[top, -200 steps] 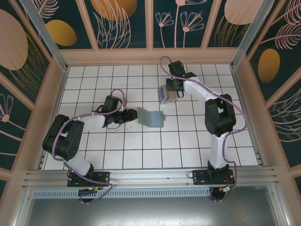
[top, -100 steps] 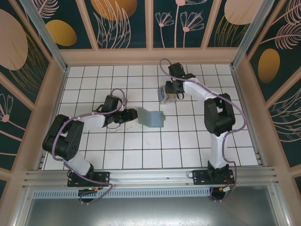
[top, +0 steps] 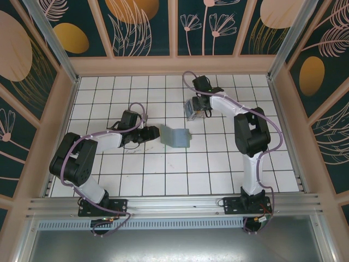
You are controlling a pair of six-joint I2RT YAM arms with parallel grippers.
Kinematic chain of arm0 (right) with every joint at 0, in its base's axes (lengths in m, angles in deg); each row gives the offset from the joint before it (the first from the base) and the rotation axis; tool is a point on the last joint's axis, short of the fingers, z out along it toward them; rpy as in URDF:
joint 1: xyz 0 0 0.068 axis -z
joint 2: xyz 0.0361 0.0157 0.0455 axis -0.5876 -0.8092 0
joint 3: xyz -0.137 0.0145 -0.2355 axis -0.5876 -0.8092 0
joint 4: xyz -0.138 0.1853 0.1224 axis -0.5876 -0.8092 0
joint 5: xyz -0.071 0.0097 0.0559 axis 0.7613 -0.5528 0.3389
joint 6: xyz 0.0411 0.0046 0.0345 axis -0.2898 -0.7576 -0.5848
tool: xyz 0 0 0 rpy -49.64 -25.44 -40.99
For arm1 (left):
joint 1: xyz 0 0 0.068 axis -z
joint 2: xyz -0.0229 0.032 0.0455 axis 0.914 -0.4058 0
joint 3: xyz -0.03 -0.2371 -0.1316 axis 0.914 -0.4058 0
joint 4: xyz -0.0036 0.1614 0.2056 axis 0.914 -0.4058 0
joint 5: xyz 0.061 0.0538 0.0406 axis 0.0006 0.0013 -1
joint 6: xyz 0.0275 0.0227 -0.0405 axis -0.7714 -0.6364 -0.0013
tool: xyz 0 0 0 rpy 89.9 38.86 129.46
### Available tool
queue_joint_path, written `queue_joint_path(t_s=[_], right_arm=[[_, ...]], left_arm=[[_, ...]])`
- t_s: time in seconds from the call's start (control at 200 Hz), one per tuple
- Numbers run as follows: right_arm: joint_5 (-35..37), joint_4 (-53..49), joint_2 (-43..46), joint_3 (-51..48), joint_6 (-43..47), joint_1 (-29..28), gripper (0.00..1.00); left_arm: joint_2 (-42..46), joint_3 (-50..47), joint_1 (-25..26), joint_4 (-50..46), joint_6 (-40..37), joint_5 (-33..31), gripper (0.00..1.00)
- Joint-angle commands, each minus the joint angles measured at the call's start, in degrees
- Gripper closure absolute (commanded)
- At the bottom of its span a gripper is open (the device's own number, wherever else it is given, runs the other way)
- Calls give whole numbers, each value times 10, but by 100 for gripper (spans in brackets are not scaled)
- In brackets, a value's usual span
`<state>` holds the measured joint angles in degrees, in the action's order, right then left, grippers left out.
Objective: Put the credit cards into the card holder
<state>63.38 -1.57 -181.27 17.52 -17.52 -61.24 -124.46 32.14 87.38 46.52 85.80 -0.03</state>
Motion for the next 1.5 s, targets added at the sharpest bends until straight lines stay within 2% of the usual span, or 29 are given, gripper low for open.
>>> queue_joint_path(t_s=[0.0, 0.245, 0.796, 1.196, 1.496], right_arm=[[75, 6, 25, -18, 15, -1, 59], [102, 14, 40, -24, 23, -3, 64], [86, 15, 47, -24, 28, -3, 100], [74, 9, 58, -21, 26, 0, 100], [10, 22, 111, -37, -2, 4, 100]], left_arm=[[-8, 6, -3, 2, -5, 5, 37], [-15, 5, -4, 6, -7, 11, 37], [-23, 4, -3, 4, -10, 13, 37], [-29, 7, -3, 0, -13, 15, 37], [-33, 18, -3, -12, -20, 19, 37]])
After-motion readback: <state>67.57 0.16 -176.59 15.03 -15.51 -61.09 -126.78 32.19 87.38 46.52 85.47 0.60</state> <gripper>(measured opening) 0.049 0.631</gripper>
